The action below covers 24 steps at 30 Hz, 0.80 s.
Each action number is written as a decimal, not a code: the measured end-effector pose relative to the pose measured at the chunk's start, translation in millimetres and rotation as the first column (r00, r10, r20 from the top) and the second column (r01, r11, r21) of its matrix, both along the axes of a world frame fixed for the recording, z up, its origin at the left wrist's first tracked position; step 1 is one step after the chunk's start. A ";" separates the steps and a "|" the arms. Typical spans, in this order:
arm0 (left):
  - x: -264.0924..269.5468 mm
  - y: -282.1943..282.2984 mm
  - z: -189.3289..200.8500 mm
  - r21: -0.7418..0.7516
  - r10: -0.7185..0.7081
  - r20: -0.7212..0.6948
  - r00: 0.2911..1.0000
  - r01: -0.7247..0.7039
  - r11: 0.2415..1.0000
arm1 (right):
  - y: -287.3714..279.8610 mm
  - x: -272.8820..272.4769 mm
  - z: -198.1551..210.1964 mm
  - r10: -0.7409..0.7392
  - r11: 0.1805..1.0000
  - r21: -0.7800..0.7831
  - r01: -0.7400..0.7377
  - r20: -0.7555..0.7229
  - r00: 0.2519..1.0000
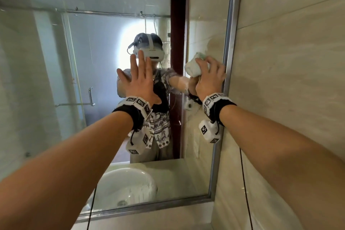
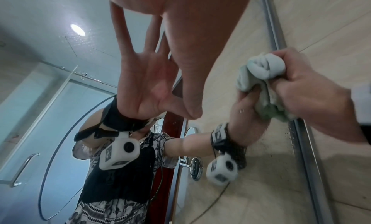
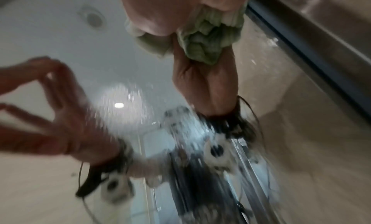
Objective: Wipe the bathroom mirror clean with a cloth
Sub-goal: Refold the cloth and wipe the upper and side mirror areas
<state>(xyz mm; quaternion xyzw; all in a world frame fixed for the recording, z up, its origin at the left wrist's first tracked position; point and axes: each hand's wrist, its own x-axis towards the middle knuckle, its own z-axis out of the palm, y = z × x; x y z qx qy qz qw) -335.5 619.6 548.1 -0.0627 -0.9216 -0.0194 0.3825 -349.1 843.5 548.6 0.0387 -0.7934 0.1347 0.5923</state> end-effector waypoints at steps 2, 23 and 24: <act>0.8 -0.7 -1.2 0.001 0.002 -0.001 1.000 -0.002 1.000 | -0.9 13.2 -33.5 0.057 0.998 0.011 -0.059 0.142 0.988; 1.2 4.3 -44.8 0.079 -0.035 -0.013 0.999 0.036 0.996 | -5.6 41.2 48.9 0.173 0.967 -0.192 -0.169 0.001 0.985; 0.5 3.9 -45.2 0.075 -0.031 -0.013 0.999 0.032 0.997 | -2.5 35.4 51.8 0.154 0.973 -0.176 -0.152 -0.002 0.988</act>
